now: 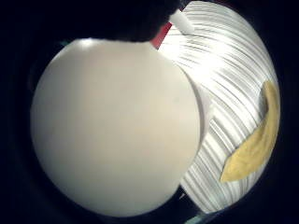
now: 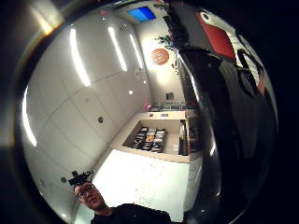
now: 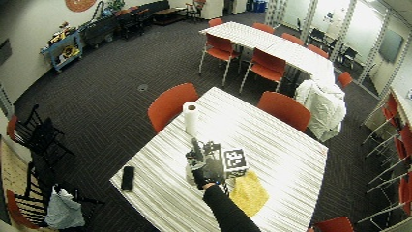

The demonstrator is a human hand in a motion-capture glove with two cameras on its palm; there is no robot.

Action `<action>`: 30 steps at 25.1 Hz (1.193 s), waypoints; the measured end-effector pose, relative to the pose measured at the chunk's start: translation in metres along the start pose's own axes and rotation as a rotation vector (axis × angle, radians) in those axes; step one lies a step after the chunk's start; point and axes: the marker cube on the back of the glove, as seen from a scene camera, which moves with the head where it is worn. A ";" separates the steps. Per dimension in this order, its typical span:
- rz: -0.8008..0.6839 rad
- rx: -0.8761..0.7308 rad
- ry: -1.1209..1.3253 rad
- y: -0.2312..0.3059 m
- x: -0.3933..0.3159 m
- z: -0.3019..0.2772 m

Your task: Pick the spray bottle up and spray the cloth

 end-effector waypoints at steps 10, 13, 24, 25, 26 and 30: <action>0.029 0.009 0.007 -0.001 0.034 -0.001; 0.032 0.007 0.019 0.003 0.039 -0.001; 0.058 -0.017 0.053 0.008 0.044 -0.006; 0.062 -0.017 0.057 0.009 0.045 -0.007; 0.067 -0.018 0.061 0.010 0.046 -0.007; 0.103 -0.043 0.083 0.017 0.051 -0.005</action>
